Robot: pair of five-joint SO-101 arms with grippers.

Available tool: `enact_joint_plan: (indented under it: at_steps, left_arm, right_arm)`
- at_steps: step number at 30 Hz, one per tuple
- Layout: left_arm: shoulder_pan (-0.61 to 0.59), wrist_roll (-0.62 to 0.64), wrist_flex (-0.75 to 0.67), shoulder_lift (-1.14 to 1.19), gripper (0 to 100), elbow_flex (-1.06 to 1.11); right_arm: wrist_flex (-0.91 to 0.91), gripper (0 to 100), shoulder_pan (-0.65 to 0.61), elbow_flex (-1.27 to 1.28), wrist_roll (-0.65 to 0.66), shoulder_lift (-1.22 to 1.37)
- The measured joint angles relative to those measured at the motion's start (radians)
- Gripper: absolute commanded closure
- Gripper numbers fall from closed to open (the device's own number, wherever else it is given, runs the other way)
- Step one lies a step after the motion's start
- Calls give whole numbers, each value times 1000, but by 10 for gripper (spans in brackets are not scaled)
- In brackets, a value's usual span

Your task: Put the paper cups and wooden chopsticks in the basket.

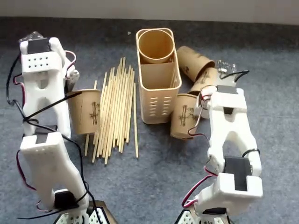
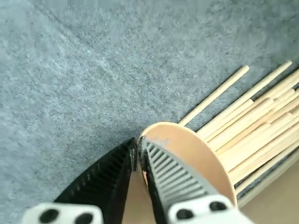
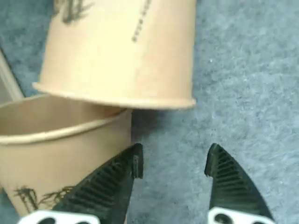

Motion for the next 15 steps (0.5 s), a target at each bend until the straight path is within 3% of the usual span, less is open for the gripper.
enact_joint_plan:
  at_steps: [10, 15]
  left_arm:
    - [-95, -92, 2, -189, 994, 0]
    - [-101, -104, 3, -203, 994, 0]
  right_arm:
    - [195, 763, -9, -304, -6, 8]
    - [203, 763, 9, -377, -6, 14]
